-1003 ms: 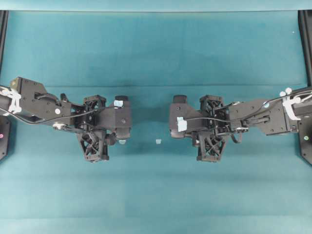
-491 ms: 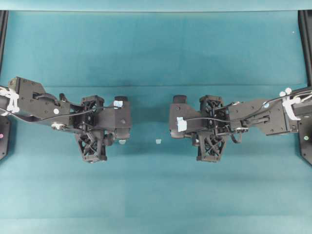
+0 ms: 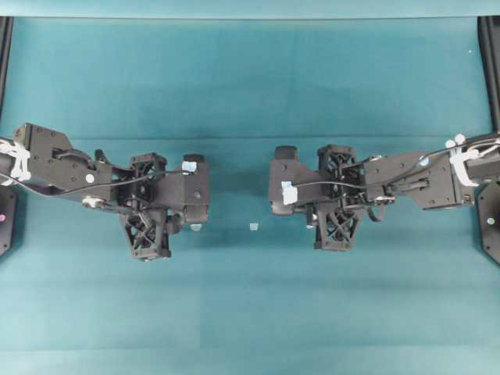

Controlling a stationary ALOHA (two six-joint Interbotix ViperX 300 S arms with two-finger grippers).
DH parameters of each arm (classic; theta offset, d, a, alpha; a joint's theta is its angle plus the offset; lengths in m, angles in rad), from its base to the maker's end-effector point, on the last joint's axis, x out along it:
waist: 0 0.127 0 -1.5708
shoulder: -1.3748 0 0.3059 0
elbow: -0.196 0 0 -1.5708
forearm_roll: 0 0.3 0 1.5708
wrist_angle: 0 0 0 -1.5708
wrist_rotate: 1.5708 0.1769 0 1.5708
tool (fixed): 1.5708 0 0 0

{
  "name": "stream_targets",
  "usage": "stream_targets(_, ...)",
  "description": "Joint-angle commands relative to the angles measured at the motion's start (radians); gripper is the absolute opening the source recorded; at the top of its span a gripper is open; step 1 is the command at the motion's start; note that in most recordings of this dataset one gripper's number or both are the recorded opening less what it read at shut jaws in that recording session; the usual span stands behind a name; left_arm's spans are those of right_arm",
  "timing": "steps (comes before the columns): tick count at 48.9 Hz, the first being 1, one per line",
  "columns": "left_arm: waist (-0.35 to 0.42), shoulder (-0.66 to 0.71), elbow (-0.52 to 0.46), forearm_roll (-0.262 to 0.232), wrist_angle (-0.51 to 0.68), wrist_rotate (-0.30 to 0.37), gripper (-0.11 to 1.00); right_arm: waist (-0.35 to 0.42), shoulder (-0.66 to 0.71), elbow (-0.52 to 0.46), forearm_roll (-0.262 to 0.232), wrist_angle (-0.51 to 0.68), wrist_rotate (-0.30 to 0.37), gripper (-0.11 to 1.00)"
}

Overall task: Insert the washer onto the shaft with both hands.
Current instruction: 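Lift the washer and shaft off the table with both grippers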

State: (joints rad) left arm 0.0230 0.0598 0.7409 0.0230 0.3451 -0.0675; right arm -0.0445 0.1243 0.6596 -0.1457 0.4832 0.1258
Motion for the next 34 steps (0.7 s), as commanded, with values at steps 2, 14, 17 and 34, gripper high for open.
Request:
stream_targets(2, -0.003, -0.018, -0.006, 0.003, -0.003, -0.002, 0.35, -0.014, 0.003, -0.002, -0.009, 0.012, -0.014, 0.01)
stream_targets(14, -0.003, -0.018, -0.008, 0.003, -0.003, -0.002, 0.35, -0.012, -0.018, -0.003, -0.009, 0.02, -0.023, 0.01)
stream_targets(17, -0.003, -0.018, -0.009, 0.003, -0.003, -0.003, 0.35, -0.011, -0.029, -0.003, -0.009, 0.028, -0.028, 0.01)
stream_targets(34, -0.003, -0.074, -0.028, 0.003, 0.003, -0.003, 0.35, -0.006, -0.149, 0.008, -0.009, 0.057, -0.034, 0.0)
